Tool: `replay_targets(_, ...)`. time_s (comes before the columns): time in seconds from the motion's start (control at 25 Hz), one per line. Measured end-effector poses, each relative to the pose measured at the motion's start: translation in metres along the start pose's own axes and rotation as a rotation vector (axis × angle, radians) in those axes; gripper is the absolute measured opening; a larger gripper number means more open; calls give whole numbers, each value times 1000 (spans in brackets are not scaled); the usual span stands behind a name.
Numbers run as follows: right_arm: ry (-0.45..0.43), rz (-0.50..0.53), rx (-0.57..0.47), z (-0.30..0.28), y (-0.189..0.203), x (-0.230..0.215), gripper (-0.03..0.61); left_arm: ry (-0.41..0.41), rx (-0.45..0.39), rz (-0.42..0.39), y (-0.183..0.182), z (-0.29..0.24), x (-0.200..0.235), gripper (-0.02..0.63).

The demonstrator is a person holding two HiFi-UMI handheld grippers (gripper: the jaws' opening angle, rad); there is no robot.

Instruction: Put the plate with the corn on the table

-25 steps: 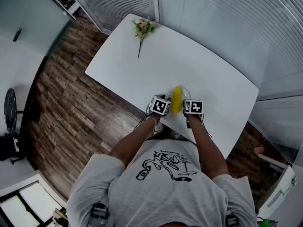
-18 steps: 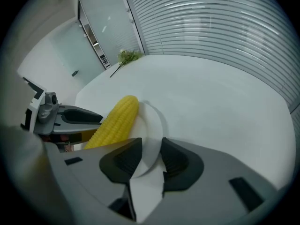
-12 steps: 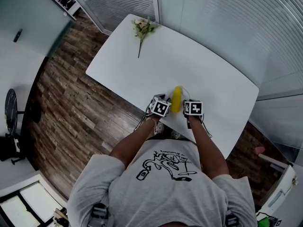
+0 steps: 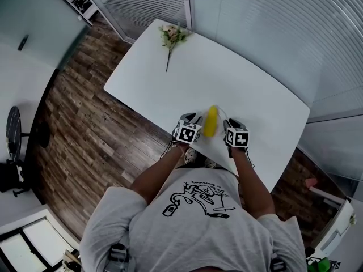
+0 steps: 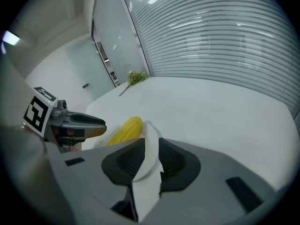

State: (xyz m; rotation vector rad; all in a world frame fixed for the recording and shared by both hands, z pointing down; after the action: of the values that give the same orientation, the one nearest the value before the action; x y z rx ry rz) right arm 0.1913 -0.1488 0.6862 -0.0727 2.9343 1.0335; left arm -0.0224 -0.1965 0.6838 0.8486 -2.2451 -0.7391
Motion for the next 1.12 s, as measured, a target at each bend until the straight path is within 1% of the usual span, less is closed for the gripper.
replay_targets(0.16, -27, 40, -129, 23, -19, -2, 80, 26, -107, -17, -20, 19, -9, 127)
replay_targets(0.2, -34, 46, -163, 31, -25, -3, 76, 31, -136, -26, -27, 25, -13, 118)
replay_targets(0.4, -64, 81, -324, 79, -54, -2, 52, 53, -290, -104, -62, 60, -36, 69)
replay_targets(0.56, -94, 117, -439, 124, -78, 4, 18, 78, -401, -148, -87, 91, -55, 49)
replay_targets(0.68, -121, 127, -506, 158, -91, 7, 8, 110, -464, -171, -102, 114, -70, 38)
replay_targets(0.84, -161, 145, -570, 196, -107, 12, 8, 144, -520, -194, -118, 142, -88, 35)
replay_targets(1.0, -157, 162, -641, 230, -118, 17, 8, 152, -604, -264, -133, 171, -109, 35)
replay_targets(1.12, -157, 171, -680, 253, -125, 21, 8, 157, -651, -297, -143, 191, -120, 35)
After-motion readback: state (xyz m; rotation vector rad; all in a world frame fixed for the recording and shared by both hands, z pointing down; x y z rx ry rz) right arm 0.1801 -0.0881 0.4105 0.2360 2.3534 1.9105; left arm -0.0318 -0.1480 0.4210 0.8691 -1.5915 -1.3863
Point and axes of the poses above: the fingertips, and each gripper's own axes: z backward along the fingers, x to its left, y out of its underside, the point moved 9 cm from there along z, backward along the fingers, and after that the axes turned 15 degrees about y, right-handed, at the moved point
